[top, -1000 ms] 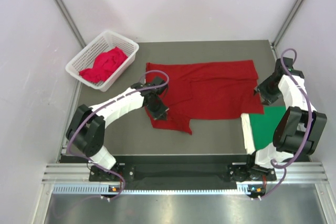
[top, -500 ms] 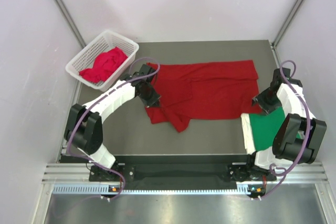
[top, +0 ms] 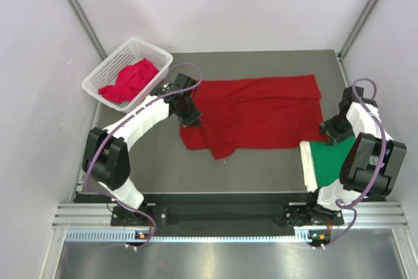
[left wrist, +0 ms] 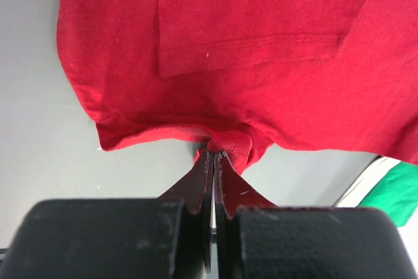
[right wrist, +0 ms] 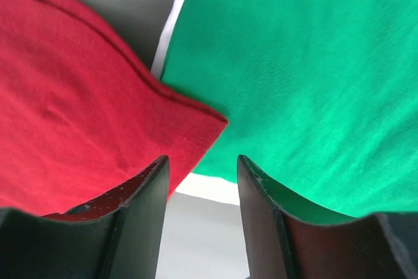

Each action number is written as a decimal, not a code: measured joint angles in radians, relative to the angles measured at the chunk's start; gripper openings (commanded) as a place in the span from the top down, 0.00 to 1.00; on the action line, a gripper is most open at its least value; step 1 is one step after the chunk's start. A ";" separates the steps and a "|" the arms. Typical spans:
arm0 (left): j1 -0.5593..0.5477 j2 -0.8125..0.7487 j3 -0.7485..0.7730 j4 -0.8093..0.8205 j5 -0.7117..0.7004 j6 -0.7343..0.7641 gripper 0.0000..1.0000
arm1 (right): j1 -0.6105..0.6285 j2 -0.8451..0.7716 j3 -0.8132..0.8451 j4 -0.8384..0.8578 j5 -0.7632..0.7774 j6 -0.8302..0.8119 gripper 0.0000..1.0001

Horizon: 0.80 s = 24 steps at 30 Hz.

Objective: Fold and stack the t-shirts
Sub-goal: Fold the tshirt

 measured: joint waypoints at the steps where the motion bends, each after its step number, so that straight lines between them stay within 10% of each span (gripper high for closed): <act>1: 0.001 0.004 0.002 0.000 0.000 0.004 1.00 | -0.005 0.000 0.000 0.003 0.006 0.005 0.55; 24: 0.005 0.026 0.069 -0.021 -0.048 0.039 1.00 | -0.032 0.002 -0.051 0.095 0.053 0.025 1.00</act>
